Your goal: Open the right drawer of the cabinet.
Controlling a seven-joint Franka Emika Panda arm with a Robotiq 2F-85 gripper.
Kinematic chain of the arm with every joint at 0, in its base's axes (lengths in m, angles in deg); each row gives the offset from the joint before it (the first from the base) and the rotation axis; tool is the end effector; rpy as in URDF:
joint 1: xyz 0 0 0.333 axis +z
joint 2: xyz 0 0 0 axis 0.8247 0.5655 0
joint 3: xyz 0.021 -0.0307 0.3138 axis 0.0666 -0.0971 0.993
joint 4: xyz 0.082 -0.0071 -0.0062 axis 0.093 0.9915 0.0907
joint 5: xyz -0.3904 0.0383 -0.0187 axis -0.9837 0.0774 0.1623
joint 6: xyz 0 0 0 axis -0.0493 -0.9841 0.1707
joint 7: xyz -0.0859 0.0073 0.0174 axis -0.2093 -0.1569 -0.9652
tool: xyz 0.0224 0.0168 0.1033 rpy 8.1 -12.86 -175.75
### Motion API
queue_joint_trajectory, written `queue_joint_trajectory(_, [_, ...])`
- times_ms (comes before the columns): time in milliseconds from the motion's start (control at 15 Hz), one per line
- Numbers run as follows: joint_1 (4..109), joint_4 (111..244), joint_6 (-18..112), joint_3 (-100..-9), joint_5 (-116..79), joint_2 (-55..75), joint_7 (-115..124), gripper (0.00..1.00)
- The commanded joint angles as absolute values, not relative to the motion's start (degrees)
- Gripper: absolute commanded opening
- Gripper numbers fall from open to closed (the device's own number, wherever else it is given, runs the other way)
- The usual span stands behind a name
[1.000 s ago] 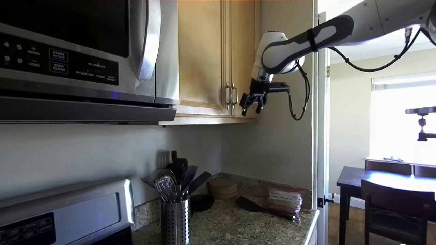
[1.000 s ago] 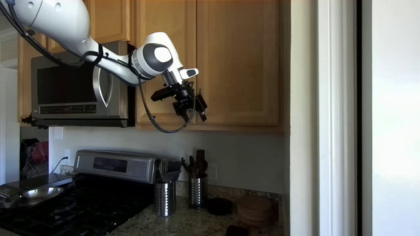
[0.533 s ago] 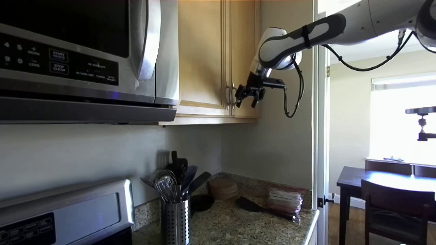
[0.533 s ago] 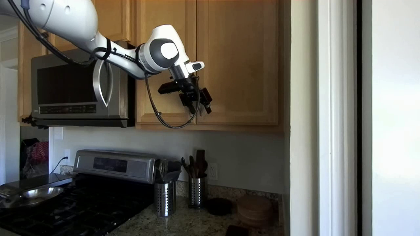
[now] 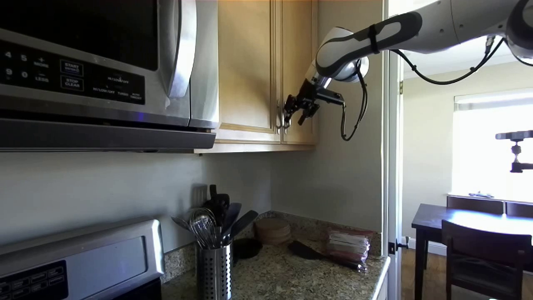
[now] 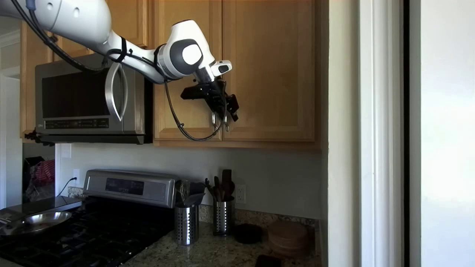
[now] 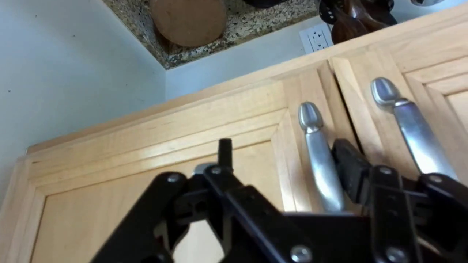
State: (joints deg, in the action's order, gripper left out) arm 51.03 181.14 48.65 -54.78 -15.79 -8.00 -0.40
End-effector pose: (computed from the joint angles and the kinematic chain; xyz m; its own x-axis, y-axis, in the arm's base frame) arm 0.5948 -0.0940 0.6779 0.7049 -0.2705 0.6558 -0.2734 -0.9566 -0.1008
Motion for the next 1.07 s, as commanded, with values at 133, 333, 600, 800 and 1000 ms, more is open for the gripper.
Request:
queue_joint_trajectory(133, [50.9,180.0,51.2,-55.0,-9.8,-6.7,2.5,0.27])
queue_joint_trajectory(333, [51.2,179.7,51.2,-54.7,-8.0,-6.4,4.6,0.09])
queue_joint_trajectory(600, [51.3,179.5,51.2,-54.5,-8.4,-6.2,8.1,0.10])
queue_joint_trajectory(800, [51.1,180.2,50.3,-54.7,-9.4,-6.5,11.2,0.10])
queue_joint_trajectory(1000, [50.7,181.4,49.0,-55.1,-9.0,-7.2,14.8,0.10])
